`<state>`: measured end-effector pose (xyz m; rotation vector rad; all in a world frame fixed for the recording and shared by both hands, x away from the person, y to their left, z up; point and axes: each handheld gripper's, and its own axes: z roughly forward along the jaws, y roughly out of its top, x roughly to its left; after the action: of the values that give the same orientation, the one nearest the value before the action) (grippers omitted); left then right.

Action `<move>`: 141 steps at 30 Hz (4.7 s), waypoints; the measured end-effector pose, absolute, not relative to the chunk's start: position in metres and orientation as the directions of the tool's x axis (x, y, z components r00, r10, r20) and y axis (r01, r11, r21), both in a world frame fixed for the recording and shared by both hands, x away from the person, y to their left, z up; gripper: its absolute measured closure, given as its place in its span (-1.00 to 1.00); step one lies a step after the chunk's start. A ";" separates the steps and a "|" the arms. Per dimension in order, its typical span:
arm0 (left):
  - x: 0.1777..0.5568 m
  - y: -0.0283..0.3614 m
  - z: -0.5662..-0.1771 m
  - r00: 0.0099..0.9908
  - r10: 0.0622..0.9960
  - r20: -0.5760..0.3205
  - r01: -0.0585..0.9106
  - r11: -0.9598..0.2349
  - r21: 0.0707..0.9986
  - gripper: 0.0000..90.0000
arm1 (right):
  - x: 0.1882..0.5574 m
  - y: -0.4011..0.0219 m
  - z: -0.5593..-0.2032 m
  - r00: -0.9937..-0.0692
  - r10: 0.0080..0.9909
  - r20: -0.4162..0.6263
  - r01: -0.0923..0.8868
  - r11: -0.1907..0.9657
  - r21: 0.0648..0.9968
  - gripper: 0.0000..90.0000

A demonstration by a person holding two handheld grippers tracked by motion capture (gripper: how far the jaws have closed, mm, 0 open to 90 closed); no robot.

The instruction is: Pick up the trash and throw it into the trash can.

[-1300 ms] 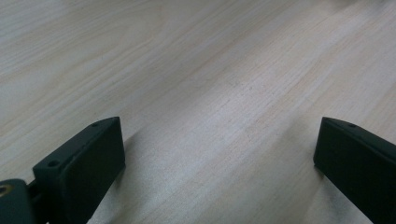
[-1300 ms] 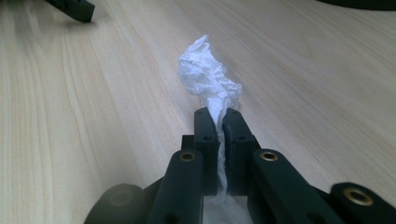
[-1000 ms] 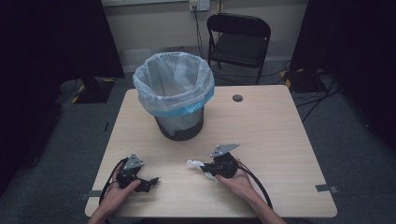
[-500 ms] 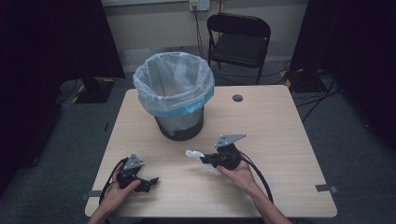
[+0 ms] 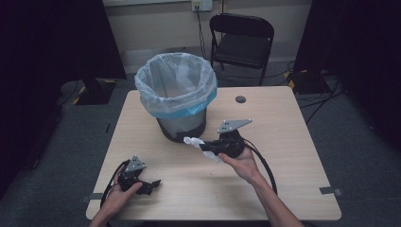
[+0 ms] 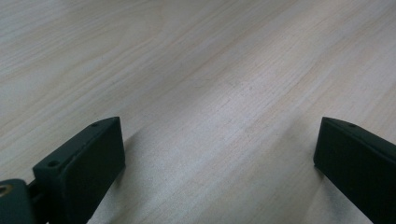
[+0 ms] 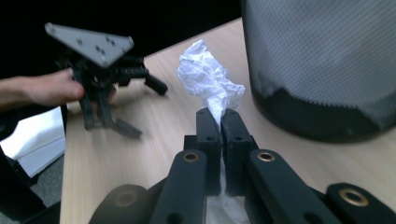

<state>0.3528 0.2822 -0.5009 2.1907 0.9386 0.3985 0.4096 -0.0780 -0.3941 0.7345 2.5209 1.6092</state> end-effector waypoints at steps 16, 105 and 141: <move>0.353 0.282 -0.501 0.690 0.724 0.006 0.506 -0.488 0.712 -0.97 | 0.414 -0.063 -0.333 -0.922 0.358 0.144 0.267 0.322 0.908 0.96; 0.353 0.282 -0.501 0.685 0.729 0.005 0.509 -0.483 0.713 -0.98 | 0.470 -0.096 -0.272 -0.784 0.615 0.087 0.273 0.216 0.937 -0.46; 0.353 0.281 -0.501 0.684 0.730 0.001 0.511 -0.479 0.713 -0.98 | 0.394 -0.169 -0.376 -0.668 0.737 0.105 0.423 0.260 0.868 -0.64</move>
<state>0.3526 0.2814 -0.5010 2.1867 0.9475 0.3985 0.3938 -0.1693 -0.3762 1.0648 2.2151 1.3703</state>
